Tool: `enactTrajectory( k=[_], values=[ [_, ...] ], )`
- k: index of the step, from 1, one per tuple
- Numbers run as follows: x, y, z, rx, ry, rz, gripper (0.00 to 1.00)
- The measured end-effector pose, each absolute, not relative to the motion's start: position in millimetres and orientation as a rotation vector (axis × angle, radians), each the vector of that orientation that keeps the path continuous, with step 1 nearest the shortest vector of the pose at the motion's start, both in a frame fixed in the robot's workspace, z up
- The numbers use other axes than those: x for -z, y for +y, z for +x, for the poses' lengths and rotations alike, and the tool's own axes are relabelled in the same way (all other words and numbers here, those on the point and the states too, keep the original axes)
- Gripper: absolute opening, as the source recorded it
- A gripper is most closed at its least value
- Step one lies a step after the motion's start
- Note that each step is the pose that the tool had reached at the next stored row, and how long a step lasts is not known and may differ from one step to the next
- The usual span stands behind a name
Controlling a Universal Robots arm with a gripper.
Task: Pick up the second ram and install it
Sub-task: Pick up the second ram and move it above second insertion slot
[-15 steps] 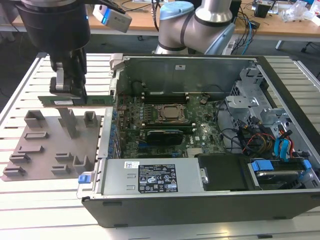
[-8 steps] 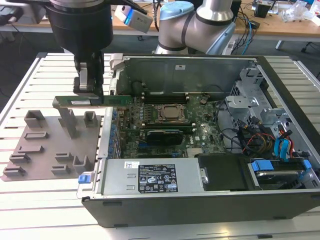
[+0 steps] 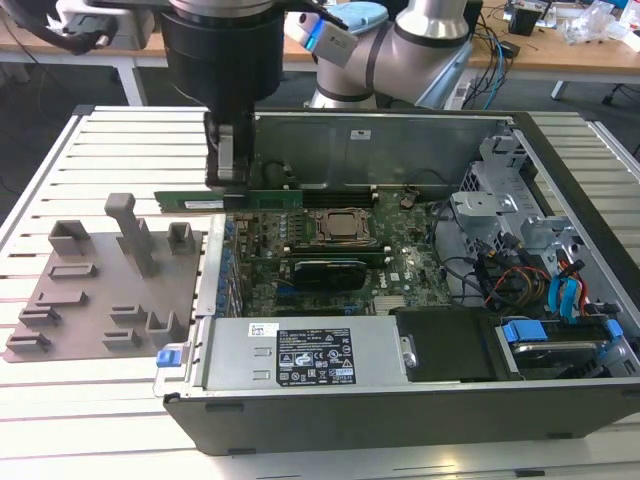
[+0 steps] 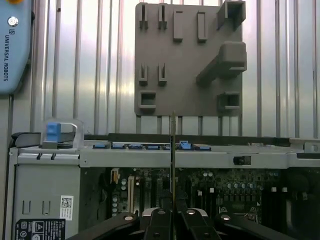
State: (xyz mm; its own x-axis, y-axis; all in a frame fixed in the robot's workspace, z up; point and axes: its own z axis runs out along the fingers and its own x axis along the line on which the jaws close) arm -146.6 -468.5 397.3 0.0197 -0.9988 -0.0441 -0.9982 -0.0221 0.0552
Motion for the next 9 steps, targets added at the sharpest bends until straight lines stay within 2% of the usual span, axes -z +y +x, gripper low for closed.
enactTrajectory(
  k=[9],
  values=[
    [-397,-469,-102,0.110,-2.190,2.237,0.14]
  ],
)
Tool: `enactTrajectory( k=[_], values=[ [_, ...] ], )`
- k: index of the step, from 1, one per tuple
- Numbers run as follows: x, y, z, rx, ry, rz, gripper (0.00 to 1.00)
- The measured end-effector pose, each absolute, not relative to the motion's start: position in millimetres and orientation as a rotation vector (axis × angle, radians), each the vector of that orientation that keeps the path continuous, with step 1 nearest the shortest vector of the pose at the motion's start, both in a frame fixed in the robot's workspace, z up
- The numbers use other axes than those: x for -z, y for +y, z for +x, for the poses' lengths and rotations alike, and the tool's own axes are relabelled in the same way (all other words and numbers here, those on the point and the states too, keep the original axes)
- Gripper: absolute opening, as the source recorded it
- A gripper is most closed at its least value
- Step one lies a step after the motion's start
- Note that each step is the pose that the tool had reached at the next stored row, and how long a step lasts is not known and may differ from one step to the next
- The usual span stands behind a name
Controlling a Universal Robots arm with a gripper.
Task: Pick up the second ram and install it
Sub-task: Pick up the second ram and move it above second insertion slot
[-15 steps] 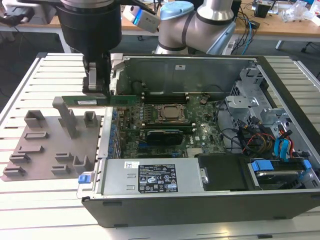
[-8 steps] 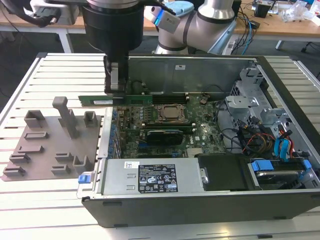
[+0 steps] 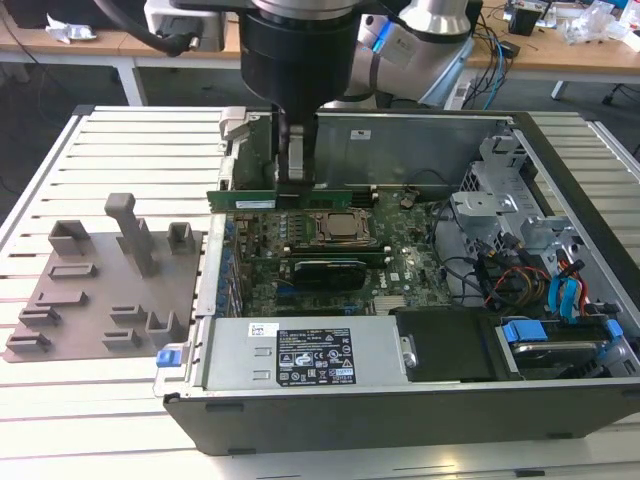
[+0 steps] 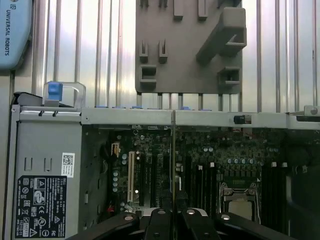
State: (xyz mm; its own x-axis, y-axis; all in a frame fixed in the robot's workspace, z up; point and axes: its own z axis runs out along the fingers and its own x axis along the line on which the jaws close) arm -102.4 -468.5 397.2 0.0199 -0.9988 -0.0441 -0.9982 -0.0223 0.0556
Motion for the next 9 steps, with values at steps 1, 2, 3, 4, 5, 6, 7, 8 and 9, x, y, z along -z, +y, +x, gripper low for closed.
enactTrajectory(
  k=[1,2,3,4,5,6,7,8,9],
  values=[
    [-397,-469,-100,0.110,-2.190,2.237,0.14],
    [-397,-468,-97,0.110,-2.190,2.237,0.14],
    [-397,-469,-91,0.111,-2.190,2.237,0.14],
    [-397,-469,-88,0.111,-2.190,2.237,0.14],
    [-397,-469,-85,0.111,-2.190,2.237,0.14],
    [-397,-469,-79,0.112,-2.190,2.237,0.14],
    [-397,-469,-75,0.118,-2.192,2.239,0.14],
    [-397,-468,-69,0.132,-2.197,2.245,0.14],
    [-396,-468,-63,0.150,-2.203,2.251,0.14]
  ],
)
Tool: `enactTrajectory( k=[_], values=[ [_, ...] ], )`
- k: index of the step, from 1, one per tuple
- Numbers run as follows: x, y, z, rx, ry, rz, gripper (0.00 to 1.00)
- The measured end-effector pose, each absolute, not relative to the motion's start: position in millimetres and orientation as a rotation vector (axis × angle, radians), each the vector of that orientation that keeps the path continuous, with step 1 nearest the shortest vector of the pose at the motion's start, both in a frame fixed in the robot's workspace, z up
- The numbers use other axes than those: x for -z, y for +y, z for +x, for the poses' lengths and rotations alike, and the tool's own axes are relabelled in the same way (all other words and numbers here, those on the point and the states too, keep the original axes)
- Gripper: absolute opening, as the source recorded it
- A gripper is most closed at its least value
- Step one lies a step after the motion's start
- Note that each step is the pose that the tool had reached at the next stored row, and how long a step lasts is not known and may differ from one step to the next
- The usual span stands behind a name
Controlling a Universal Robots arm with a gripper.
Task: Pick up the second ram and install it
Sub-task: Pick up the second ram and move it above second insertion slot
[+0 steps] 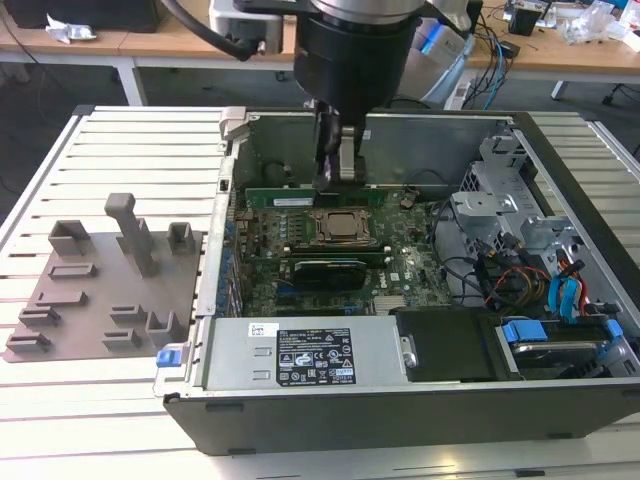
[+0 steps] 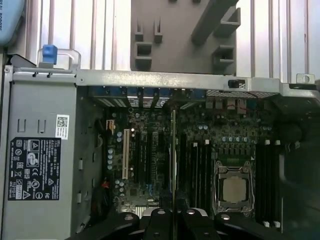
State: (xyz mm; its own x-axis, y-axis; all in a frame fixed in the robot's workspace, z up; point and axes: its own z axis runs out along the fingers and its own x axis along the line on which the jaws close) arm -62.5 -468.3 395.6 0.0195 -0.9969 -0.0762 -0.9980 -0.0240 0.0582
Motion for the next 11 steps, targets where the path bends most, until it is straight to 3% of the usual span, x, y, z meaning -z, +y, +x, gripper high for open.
enactTrajectory(
  k=[11],
  values=[
    [-378,-438,-29,-0.159,2.188,-2.236,0.14]
  ],
)
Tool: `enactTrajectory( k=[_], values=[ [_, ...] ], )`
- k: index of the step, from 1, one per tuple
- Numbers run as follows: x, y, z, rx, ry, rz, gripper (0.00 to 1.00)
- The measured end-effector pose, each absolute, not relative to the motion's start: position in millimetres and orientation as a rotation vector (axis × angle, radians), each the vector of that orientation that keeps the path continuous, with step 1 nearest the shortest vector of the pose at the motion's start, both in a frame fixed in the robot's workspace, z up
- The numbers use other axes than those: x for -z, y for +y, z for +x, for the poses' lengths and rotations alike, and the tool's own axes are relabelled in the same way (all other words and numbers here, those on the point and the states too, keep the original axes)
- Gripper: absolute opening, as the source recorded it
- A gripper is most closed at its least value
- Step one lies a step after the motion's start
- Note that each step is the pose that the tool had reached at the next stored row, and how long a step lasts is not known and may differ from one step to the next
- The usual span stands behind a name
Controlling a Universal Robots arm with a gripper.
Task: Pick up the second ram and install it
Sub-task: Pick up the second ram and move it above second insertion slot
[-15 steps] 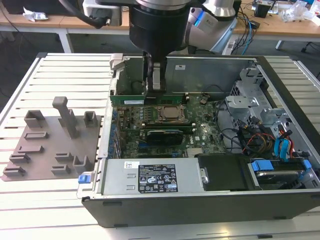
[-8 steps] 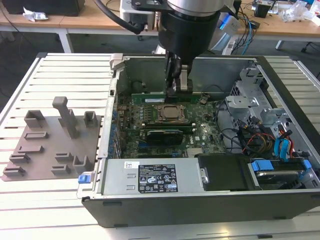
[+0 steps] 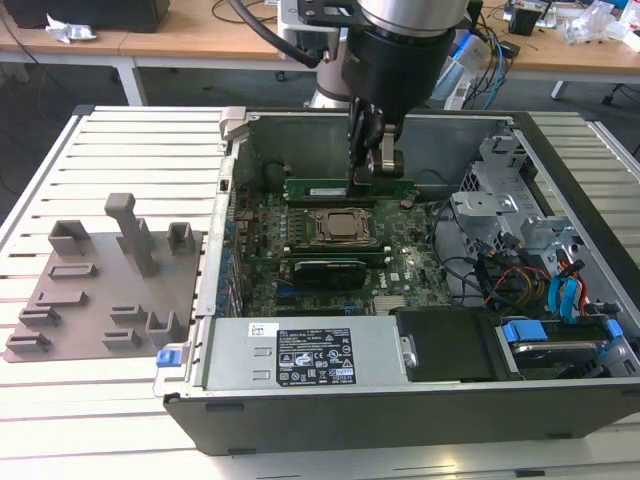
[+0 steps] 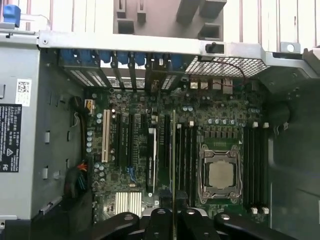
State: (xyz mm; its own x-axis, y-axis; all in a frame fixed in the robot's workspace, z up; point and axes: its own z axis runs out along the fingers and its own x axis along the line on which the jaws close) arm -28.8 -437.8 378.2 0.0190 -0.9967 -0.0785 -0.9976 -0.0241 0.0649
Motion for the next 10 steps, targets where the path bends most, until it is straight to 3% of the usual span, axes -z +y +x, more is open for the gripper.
enactTrajectory(
  k=[10],
  values=[
    [-372,-428,0,-0.160,2.189,-2.237,0.14]
  ],
)
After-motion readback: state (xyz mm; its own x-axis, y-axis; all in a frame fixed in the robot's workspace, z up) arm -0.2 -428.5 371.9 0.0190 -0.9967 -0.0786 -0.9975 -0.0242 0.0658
